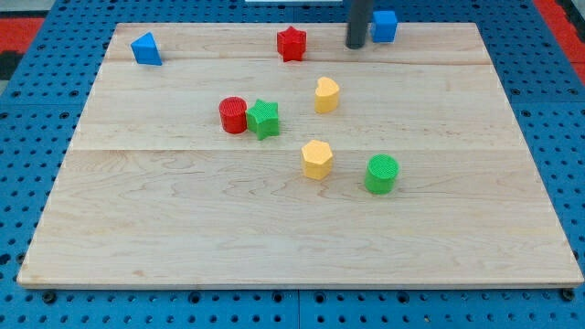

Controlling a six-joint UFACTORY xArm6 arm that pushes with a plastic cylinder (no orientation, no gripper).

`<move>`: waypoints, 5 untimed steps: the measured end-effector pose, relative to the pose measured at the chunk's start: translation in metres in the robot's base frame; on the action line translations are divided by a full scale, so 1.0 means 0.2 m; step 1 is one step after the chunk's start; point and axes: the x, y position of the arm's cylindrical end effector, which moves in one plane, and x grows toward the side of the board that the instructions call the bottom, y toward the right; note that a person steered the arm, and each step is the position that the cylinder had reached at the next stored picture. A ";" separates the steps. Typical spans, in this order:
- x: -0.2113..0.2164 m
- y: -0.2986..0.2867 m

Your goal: Touch the right side of the blue cube

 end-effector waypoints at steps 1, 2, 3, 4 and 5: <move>-0.07 -0.01; -0.07 0.10; 0.14 0.13; 0.43 0.29; 0.39 0.66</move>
